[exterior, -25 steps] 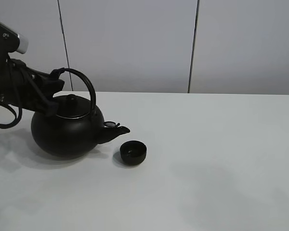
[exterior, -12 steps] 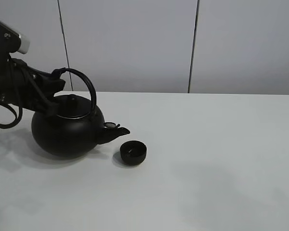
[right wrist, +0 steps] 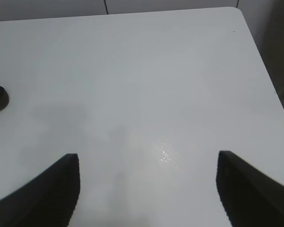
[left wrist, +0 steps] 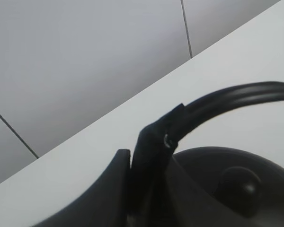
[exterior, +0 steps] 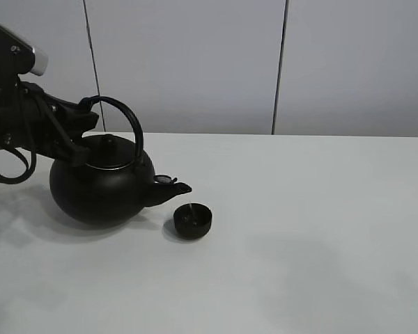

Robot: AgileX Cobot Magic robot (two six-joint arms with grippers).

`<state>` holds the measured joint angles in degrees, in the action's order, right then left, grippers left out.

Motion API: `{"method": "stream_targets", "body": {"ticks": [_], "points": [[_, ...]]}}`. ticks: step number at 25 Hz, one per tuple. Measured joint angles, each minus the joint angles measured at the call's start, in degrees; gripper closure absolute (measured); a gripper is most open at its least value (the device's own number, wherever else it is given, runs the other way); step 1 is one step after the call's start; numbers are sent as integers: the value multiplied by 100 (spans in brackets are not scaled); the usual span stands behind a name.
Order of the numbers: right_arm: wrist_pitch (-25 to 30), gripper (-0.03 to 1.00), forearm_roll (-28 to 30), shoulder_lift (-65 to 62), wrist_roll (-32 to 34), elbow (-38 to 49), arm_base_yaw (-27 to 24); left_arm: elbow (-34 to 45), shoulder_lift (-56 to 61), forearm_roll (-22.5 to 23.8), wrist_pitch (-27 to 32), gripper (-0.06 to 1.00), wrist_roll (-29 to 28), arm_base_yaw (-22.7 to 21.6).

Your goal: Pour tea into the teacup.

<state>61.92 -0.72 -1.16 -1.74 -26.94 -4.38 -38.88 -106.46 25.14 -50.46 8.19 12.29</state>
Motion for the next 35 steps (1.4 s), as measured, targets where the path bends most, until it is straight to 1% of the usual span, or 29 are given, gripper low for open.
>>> {"method": "stream_targets", "body": {"ticks": [7,19,31,33,35], "points": [[0,42,0,0,0,0,0,0,-6,0,4,82,112,0],[5,42,0,0,0,0,0,0,-6,111,46,82,118,0],[5,42,0,0,0,0,0,0,-6,129,80,82,118,0],[5,42,0,0,0,0,0,0,-6,129,80,82,88,0],[5,42,0,0,0,0,0,0,-6,129,80,82,-84,0]]}}
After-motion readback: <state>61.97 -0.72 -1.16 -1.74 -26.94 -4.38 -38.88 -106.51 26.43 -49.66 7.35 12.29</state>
